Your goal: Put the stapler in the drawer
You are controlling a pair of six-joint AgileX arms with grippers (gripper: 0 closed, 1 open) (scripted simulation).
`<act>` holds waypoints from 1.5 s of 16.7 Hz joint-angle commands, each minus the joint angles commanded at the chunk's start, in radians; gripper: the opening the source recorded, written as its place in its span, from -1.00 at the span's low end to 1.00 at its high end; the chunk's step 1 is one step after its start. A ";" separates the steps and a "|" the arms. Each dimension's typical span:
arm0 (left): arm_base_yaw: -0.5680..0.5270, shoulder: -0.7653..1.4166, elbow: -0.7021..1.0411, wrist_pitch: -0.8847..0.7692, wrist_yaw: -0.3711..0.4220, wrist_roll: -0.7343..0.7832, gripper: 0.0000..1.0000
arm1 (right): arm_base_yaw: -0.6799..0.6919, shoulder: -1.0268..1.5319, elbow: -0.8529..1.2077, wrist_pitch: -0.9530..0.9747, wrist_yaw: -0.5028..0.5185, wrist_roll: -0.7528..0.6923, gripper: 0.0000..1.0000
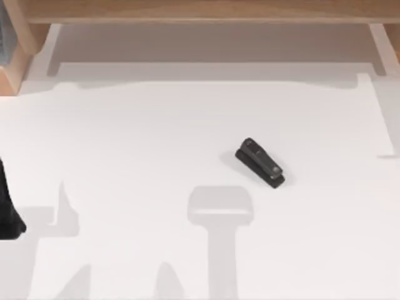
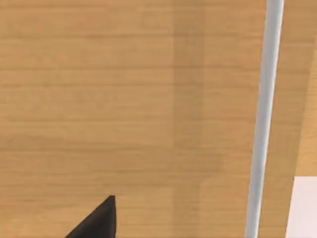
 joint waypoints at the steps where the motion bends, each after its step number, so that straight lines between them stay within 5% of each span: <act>1: 0.000 0.000 0.000 0.000 0.000 0.000 1.00 | 0.011 -0.016 -0.006 -0.016 -0.008 0.010 1.00; 6: 0.000 0.000 0.000 0.000 0.000 0.000 1.00 | 0.148 -0.166 -0.028 -0.239 -0.072 0.137 1.00; 12: 0.000 0.000 0.000 0.000 0.000 0.000 1.00 | 0.419 -0.274 0.171 -0.760 -0.043 0.399 1.00; 25: 0.000 0.000 0.000 0.000 0.000 0.000 1.00 | 1.009 0.038 1.127 -2.257 0.434 1.046 1.00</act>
